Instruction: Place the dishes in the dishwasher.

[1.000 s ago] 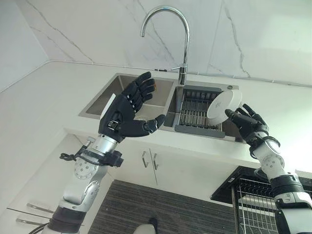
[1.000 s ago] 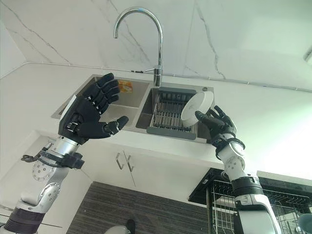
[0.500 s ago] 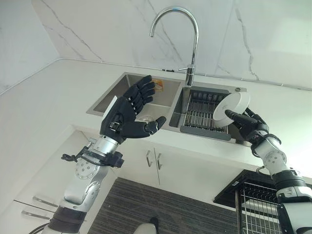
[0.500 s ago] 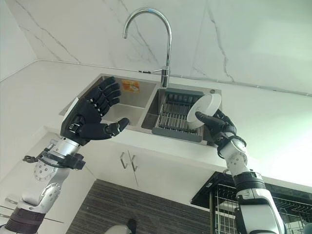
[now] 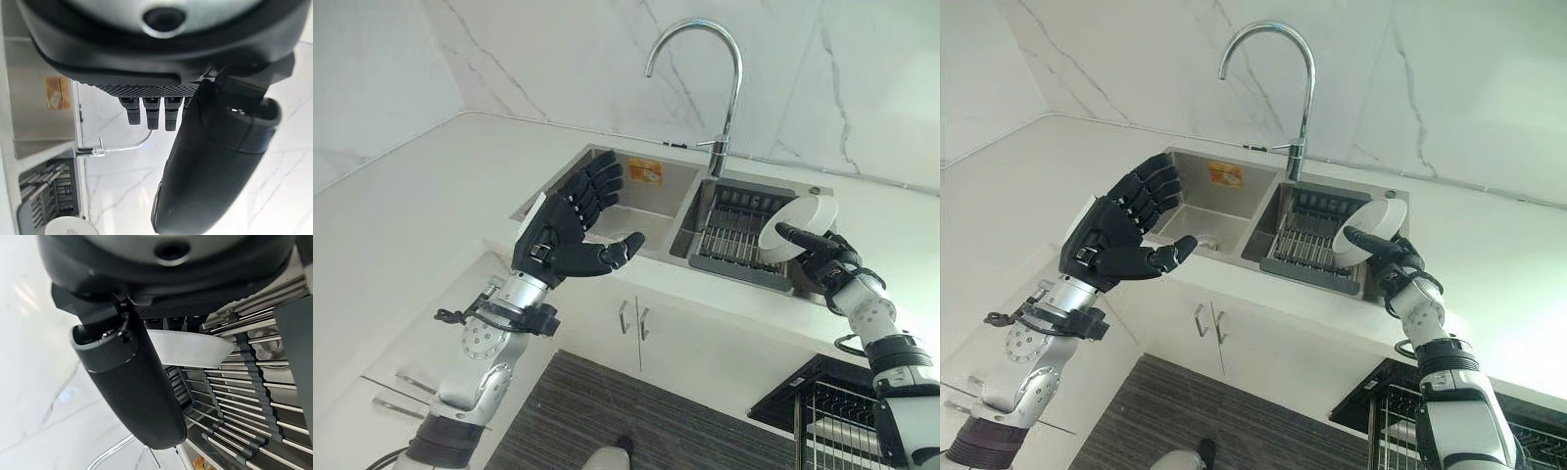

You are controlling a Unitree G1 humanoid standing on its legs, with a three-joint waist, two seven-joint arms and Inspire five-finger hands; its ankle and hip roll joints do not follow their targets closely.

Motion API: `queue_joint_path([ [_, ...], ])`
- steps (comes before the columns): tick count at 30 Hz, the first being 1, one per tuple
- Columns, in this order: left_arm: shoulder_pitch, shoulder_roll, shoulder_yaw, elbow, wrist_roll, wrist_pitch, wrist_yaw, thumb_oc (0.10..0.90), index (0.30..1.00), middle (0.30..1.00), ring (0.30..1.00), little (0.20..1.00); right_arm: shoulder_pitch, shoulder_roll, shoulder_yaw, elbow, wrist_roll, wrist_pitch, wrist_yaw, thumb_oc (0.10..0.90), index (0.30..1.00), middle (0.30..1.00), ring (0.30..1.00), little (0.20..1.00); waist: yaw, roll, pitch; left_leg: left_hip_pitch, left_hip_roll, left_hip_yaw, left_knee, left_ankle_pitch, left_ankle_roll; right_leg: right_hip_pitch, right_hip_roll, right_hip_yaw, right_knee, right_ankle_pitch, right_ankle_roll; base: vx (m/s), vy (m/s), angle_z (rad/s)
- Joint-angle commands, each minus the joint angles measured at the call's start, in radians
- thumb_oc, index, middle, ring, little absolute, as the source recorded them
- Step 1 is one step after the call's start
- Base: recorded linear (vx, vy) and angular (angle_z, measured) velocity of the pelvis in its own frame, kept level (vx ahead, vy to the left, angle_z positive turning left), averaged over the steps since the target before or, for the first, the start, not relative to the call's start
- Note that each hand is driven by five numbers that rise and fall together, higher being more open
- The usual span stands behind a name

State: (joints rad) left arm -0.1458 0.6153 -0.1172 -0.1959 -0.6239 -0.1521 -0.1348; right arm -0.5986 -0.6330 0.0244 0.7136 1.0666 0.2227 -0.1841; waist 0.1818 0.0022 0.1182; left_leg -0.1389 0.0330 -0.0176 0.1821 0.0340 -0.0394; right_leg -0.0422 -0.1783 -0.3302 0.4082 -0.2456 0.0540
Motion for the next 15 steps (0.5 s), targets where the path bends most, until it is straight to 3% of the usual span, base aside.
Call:
queue_joint_path([
  [1, -0.120, 0.035, 0.022, -0.041, -0.045, -0.097, 0.017, 0.800, 0.900, 0.900, 0.900, 0.900, -0.184, -0.063, -0.028, -0.014, 0.064, -0.117, 0.009, 0.800, 0.900, 0.900, 0.900, 0.900, 0.005, -0.042, -0.073, 0.027, 0.015, 0.025, 0.118, -0.239, -0.032, 0.047, -0.008, -0.046, -0.108, 0.024, 0.056, -0.01, -0.014, 0.17],
  [7, -0.114, 0.041, 0.023, -0.035, -0.078, -0.088, 0.007, 0.800, 0.900, 0.900, 0.900, 0.900, -0.222, -0.091, -0.032, 0.048, 0.073, -0.135, -0.006, 0.800, 0.900, 0.900, 0.900, 0.900, 0.026, -0.043, -0.074, 0.025, 0.008, 0.007, 0.118, -0.234, -0.035, 0.059, -0.012, -0.066, -0.108, 0.019, 0.055, 0.00, -0.015, 0.16],
  [8, -0.114, 0.042, 0.021, -0.032, -0.084, -0.086, 0.003, 0.800, 0.900, 0.900, 0.900, 0.900, -0.241, -0.101, -0.036, 0.068, 0.074, -0.147, -0.030, 0.700, 0.749, 0.749, 0.749, 0.749, 0.033, -0.043, -0.072, 0.029, 0.007, 0.003, 0.118, -0.235, -0.037, 0.068, -0.012, -0.071, -0.108, 0.016, 0.055, 0.05, -0.033, 0.23],
  [9, -0.110, 0.042, 0.017, -0.029, -0.084, -0.086, 0.001, 0.800, 0.900, 0.900, 0.900, 0.900, -0.258, -0.110, -0.038, 0.094, 0.085, -0.160, -0.050, 0.525, 0.488, 0.488, 0.488, 0.488, 0.039, -0.043, -0.072, 0.034, 0.006, -0.001, 0.118, -0.242, -0.040, 0.076, -0.010, -0.073, -0.108, 0.008, 0.056, 0.05, -0.030, 0.20],
  [10, -0.109, 0.043, 0.016, -0.026, -0.085, -0.088, 0.001, 0.800, 0.900, 0.900, 0.900, 0.900, -0.269, -0.114, -0.039, 0.111, 0.084, -0.168, -0.060, 0.417, 0.326, 0.326, 0.326, 0.326, 0.042, -0.043, -0.073, 0.034, 0.005, -0.003, 0.118, -0.241, -0.040, 0.078, -0.010, -0.075, -0.108, 0.007, 0.056, 0.04, -0.018, 0.14],
  [15, -0.107, 0.047, 0.001, -0.022, -0.095, -0.088, 0.004, 0.800, 0.900, 0.900, 0.900, 0.900, -0.319, -0.122, 0.002, 0.174, 0.058, -0.160, -0.090, 0.400, 0.300, 0.300, 0.300, 0.300, 0.059, -0.043, -0.073, 0.033, -0.001, -0.016, 0.118, -0.235, -0.040, 0.085, -0.010, -0.081, -0.108, 0.005, 0.053, 0.02, 0.006, 0.10],
])
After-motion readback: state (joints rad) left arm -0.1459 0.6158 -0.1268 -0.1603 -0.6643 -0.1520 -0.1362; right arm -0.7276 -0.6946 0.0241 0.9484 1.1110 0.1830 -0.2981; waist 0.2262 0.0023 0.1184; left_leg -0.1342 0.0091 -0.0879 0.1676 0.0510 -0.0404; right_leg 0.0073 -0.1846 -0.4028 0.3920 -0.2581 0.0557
